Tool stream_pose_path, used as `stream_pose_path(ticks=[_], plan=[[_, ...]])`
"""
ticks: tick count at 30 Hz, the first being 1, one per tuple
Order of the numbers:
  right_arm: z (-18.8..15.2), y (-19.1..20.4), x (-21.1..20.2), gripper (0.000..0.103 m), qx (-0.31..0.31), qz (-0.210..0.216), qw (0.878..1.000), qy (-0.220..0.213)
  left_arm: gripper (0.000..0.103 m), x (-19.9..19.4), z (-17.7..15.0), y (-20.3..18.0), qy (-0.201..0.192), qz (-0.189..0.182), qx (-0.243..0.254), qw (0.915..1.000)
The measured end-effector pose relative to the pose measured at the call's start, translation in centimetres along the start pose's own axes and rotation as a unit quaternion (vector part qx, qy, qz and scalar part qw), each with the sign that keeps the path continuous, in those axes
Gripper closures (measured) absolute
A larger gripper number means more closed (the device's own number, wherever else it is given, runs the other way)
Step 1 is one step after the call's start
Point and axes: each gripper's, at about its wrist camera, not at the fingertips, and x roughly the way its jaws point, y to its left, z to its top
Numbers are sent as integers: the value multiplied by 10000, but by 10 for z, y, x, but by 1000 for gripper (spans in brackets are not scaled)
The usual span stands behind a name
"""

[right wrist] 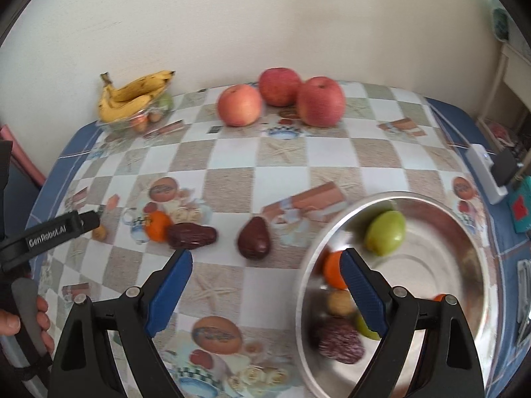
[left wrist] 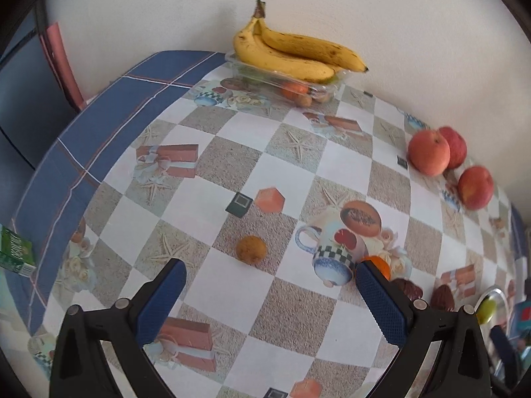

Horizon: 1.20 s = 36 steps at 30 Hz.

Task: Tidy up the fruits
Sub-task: 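Grasp a small brown round fruit with the left tool while the right tool grasps a dried date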

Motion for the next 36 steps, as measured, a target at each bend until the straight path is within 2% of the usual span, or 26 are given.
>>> stream_pose_path(ticks=[5,7,11,15,16,18,22,24,26,27,29,32,36], plan=[[4,13,11,12,-143,164,9998,42,0,9,13,25,-99,-314,-285,9990],[6,14,14,12,-119,199,9997,40,0,16,18,38,-3,-373,-480,9981],[12,13,23,13,-65,174,9998,70,0,32,22,65,176,-605,-1162,9912],[18,11,34,16,-63,136,9998,130,2,46,24,63,352,-496,-1054,9926],[19,11,36,22,-71,125,9998,148,3,49,23,60,380,-541,-1032,9925],[19,9,43,28,-77,105,9997,196,15,54,23,53,456,-627,-942,9925],[17,7,55,36,-98,7,9994,321,27,63,17,39,602,-640,-676,9938],[15,6,61,42,-104,-34,9992,376,41,67,15,37,717,-658,-639,9932],[13,5,66,44,-112,-66,9990,428,49,70,12,36,790,-570,-590,9935],[12,5,67,45,-124,-89,9989,449,59,69,12,35,748,-495,-522,9946],[11,4,70,54,-149,-136,9987,465,73,70,11,34,769,-528,-505,9944],[10,2,71,66,-127,-148,9986,481,74,69,11,34,747,-546,-505,9944],[10,2,68,67,-133,-141,9987,468,74,66,10,34,749,-617,-552,9937]])
